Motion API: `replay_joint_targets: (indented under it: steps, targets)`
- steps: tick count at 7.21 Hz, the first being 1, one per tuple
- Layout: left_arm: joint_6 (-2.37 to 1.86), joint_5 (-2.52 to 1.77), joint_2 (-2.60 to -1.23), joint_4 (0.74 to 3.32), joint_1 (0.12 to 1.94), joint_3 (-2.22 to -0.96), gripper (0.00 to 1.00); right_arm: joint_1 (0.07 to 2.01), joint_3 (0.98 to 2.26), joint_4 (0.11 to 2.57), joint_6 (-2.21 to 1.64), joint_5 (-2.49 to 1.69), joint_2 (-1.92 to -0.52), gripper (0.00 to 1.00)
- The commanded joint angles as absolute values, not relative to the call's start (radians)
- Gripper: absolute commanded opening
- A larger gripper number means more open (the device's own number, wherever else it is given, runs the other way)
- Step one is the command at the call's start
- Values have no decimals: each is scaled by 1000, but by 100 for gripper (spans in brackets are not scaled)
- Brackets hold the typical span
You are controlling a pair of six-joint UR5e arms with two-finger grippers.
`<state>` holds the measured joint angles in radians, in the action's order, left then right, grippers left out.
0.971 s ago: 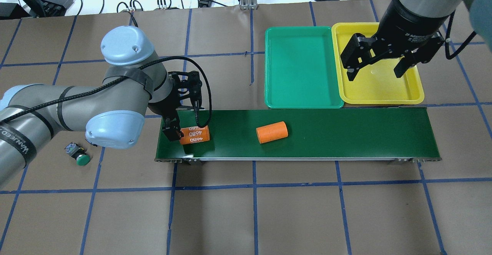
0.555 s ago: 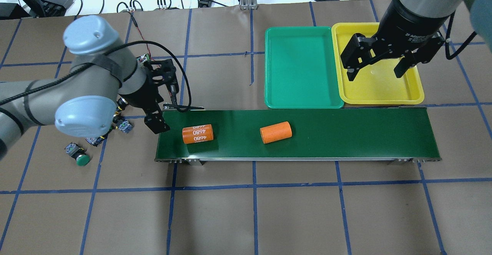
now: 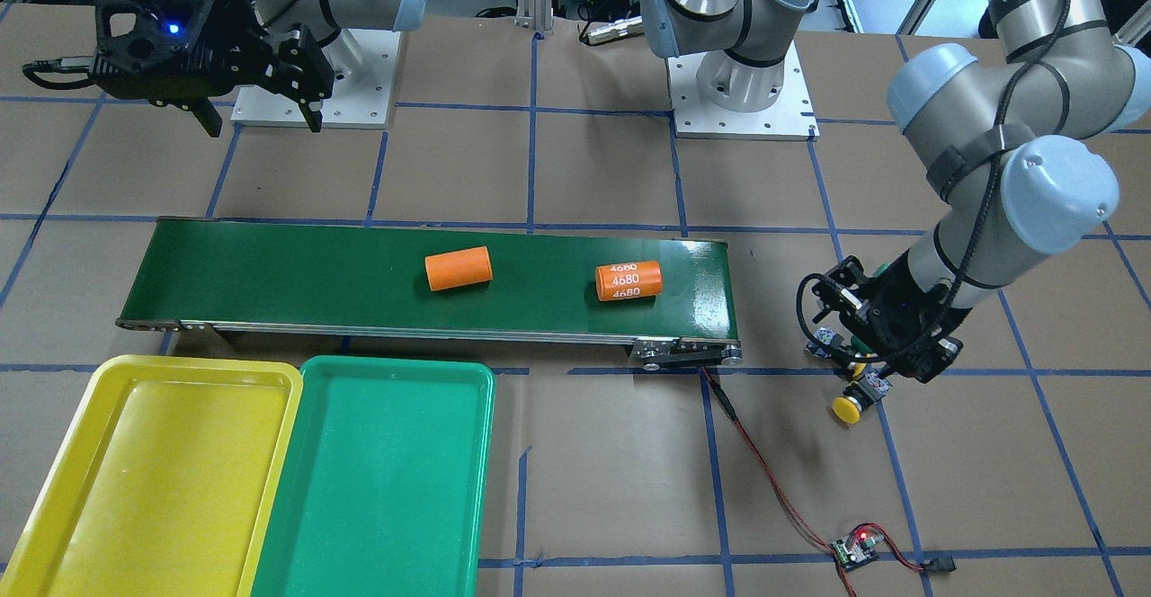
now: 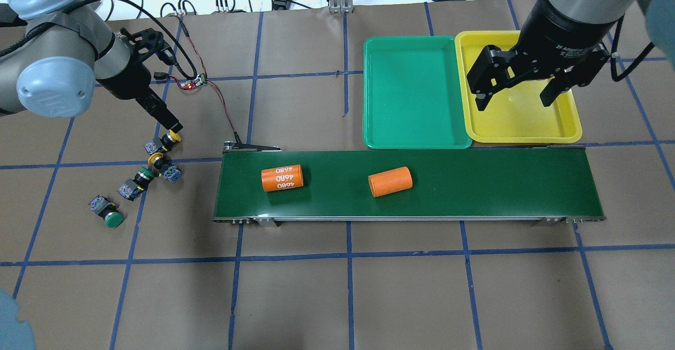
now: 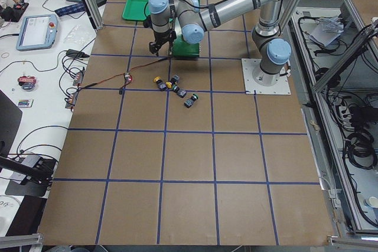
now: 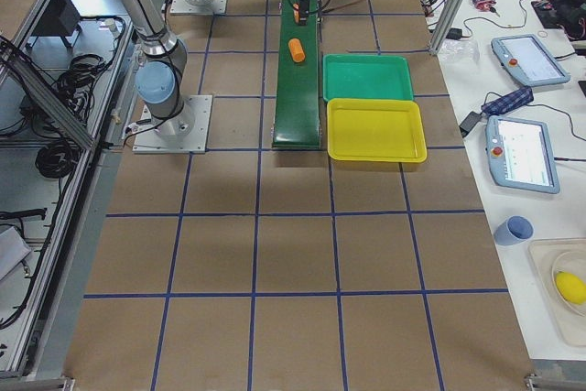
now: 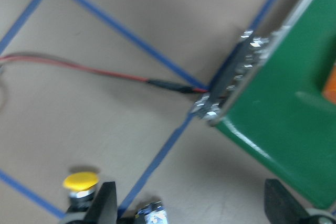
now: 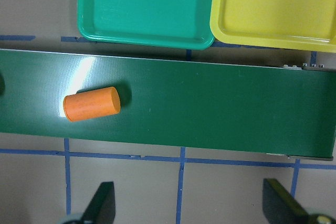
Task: Sort buttons by color to trays
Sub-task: 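Grasp a yellow-capped button from the pile with the left gripper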
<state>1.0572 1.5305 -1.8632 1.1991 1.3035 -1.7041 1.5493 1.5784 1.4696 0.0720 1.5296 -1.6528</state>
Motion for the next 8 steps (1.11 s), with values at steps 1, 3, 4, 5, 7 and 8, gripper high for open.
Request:
replay_joint_targets:
  steps: [1, 3, 4, 5, 7, 8]
  targets:
    - [1060, 1575, -1980, 1187, 1223, -1689, 100, 1549, 1578, 1470, 71, 1529, -1652, 100]
    - [996, 1569, -2052, 1151, 1198, -1683, 100, 1549, 1578, 1468, 72, 1529, -1652, 100]
    - [938, 1565, -2074, 1131, 1206, -1680, 100, 1549, 1578, 1470, 71, 1529, -1654, 100]
    - [930, 1565, -2086, 1129, 1207, -1680, 100, 1549, 1578, 1468, 71, 1529, -1654, 100]
    - [928, 1568, -2105, 1085, 1207, -1672, 99, 1549, 1578, 1470, 72, 1529, -1654, 100]
    - [925, 1568, -2123, 1077, 1207, -1672, 87, 1549, 1578, 1468, 71, 1529, -1654, 100]
